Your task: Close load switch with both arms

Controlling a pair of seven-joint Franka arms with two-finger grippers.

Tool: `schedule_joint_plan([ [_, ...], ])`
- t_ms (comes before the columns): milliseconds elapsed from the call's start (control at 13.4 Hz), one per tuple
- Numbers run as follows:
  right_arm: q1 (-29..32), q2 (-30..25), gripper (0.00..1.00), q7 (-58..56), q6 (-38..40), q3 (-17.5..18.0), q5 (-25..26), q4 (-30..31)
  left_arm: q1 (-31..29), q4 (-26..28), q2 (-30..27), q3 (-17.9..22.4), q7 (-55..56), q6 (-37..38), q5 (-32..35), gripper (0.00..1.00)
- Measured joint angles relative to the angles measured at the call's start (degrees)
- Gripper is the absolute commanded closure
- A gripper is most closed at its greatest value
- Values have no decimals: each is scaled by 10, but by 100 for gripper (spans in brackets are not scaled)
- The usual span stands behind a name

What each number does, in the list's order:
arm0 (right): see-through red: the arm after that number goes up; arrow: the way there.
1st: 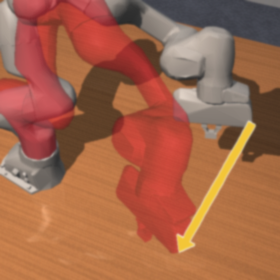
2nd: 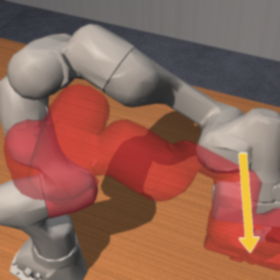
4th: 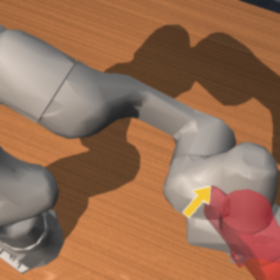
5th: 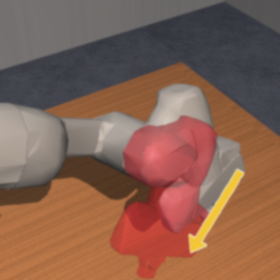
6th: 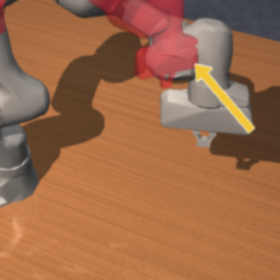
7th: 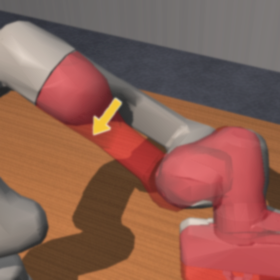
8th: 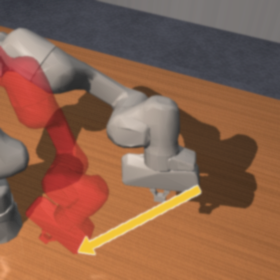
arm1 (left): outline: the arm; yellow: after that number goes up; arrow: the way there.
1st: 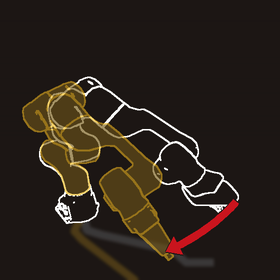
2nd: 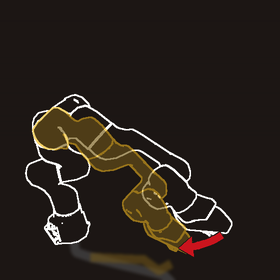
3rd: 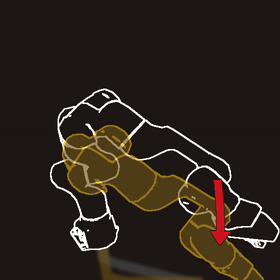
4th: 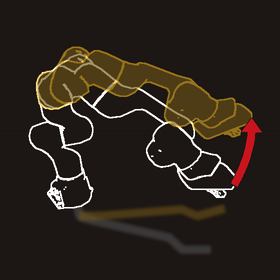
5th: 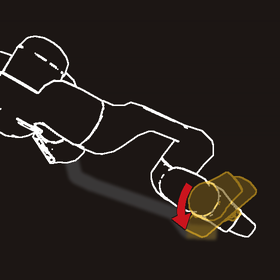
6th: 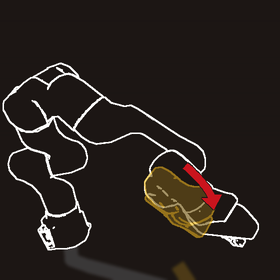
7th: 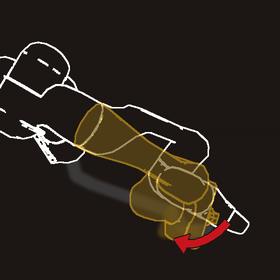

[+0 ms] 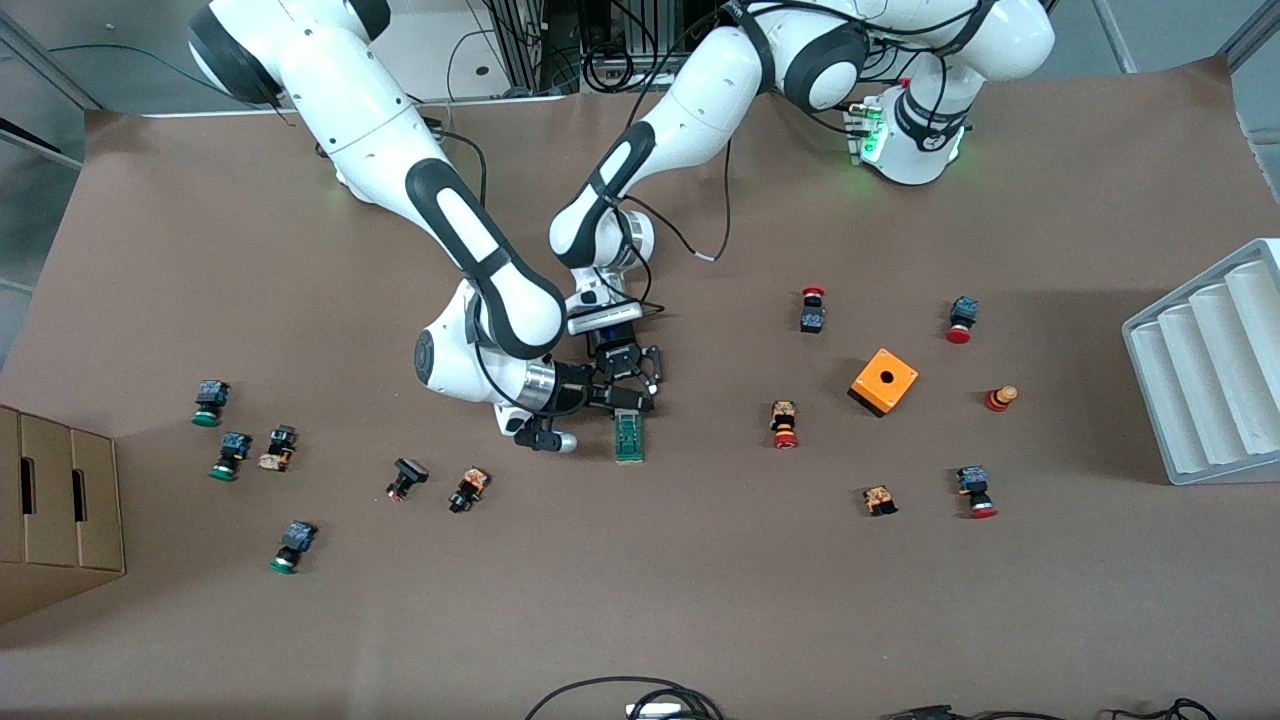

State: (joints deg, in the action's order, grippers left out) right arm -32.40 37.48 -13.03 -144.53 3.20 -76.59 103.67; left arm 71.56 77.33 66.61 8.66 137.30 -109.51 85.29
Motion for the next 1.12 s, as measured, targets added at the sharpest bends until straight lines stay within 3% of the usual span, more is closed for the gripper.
schedule_joint_plan([
  [521,0,1,17,0,-1,0,0,0,0,0,0,0,0,0,0,31],
  [1116,0,2,31,0,-2,-1,0,1,0,0,0,0,0,1,0,31],
])
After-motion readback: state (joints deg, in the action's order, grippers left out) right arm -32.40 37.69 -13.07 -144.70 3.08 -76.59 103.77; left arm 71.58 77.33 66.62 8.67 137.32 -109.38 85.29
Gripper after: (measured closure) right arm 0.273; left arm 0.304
